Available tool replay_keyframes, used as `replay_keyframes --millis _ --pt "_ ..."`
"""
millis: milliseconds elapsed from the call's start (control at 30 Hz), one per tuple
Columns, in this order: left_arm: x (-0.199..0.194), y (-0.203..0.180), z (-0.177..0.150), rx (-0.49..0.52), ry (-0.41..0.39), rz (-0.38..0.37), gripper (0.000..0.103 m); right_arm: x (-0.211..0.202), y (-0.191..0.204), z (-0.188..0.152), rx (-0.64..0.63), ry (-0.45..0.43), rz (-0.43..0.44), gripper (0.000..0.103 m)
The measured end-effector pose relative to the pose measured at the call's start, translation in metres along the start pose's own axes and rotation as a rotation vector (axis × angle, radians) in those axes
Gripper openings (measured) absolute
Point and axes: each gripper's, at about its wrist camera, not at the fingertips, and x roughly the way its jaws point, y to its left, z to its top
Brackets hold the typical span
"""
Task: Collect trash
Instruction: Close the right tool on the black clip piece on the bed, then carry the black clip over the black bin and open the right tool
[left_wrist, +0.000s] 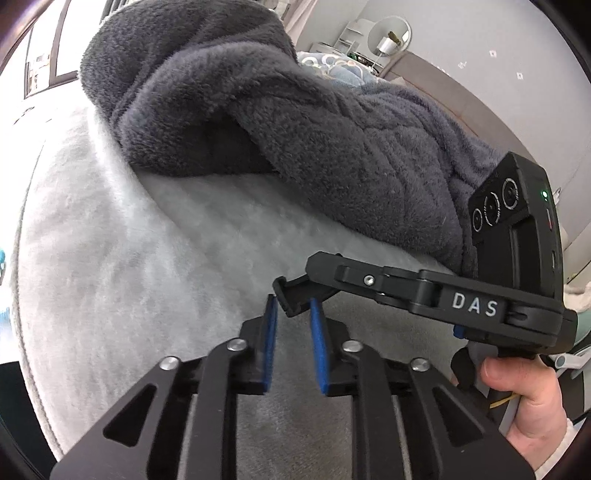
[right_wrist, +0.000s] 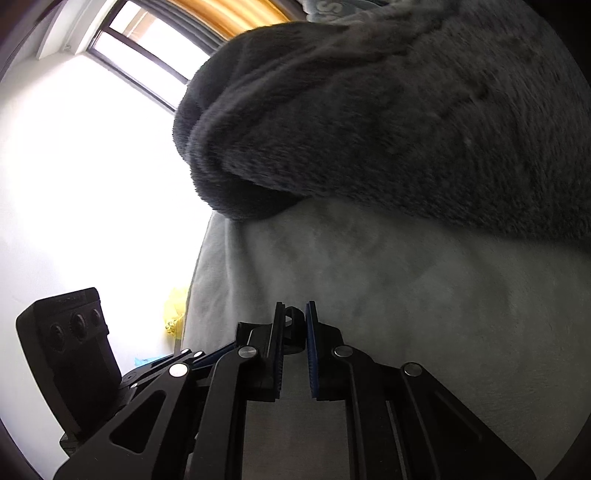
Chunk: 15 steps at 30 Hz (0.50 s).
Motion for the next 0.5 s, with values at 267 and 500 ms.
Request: replay_keyframes --millis 267,500 --pt "-0.030 0.006 0.004 -0.011 -0.074 -0.019 0.012 -0.004 0.028 0.003 -0.046 -0.011 -0.006 0.010" --pt "-0.057 0.016 -0.001 -0.017 -0.109 -0.012 0.012 0.000 0.054 0.002 -0.080 -0.006 0.005 0.010"
